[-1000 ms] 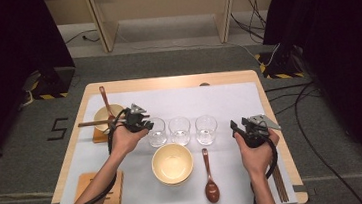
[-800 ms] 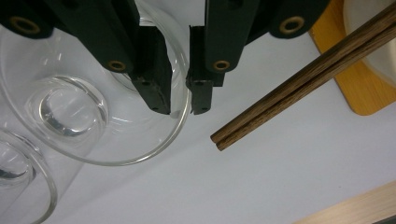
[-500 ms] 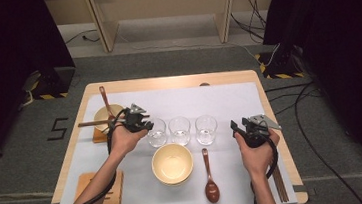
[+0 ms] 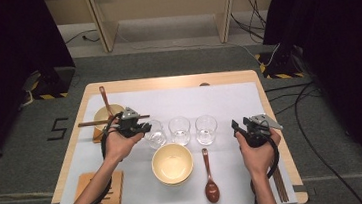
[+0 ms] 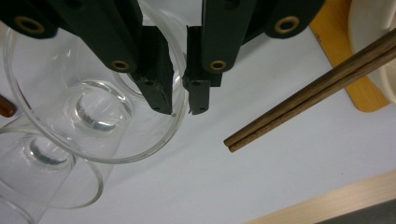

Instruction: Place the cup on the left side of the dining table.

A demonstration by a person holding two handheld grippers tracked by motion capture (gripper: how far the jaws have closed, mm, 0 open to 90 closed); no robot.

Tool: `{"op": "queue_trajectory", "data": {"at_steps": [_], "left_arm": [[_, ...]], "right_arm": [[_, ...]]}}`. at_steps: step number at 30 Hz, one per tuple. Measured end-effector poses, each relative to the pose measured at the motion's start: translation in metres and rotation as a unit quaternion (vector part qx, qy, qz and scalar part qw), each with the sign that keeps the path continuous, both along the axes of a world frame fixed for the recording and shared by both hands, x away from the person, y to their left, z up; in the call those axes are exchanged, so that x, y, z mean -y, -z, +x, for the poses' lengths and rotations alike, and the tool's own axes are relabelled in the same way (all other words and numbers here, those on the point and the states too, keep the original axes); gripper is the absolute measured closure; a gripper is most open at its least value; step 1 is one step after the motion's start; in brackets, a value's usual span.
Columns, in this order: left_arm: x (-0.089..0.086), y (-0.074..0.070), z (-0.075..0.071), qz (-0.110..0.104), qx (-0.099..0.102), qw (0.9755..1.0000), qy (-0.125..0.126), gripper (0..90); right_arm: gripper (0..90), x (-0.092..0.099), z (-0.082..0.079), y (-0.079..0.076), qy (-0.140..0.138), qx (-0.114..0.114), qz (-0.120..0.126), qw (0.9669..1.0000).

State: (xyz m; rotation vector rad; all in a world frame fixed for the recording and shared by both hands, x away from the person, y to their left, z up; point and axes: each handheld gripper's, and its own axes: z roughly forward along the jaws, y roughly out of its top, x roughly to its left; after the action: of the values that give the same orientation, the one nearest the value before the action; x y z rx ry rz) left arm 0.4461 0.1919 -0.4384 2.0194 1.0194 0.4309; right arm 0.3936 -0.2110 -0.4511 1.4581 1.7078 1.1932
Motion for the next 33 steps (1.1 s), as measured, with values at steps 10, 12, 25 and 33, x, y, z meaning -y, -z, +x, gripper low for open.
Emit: {"op": "queue_trajectory", "data": {"at_steps": [10,12,25,33], "left_arm": [[-0.009,-0.011,-0.01,-0.006,0.019,0.9998,-0.003,80.1],[-0.014,-0.012,-0.013,-0.005,0.023,0.9997,-0.004,80.2],[-0.033,-0.014,-0.023,-0.003,0.029,0.9995,-0.015,80.2],[-0.049,-0.017,-0.029,-0.006,0.028,0.9992,-0.026,80.2]], "right_arm": [[52.5,0.001,0.0,-0.001,-0.001,0.003,-0.002,1.0],[52.5,0.0,-0.001,-0.001,-0.001,0.004,-0.002,1.0],[52.5,0.0,-0.001,-0.002,0.0,0.004,-0.002,1.0],[52.5,-0.001,-0.001,-0.002,0.0,0.004,-0.003,1.0]]}}
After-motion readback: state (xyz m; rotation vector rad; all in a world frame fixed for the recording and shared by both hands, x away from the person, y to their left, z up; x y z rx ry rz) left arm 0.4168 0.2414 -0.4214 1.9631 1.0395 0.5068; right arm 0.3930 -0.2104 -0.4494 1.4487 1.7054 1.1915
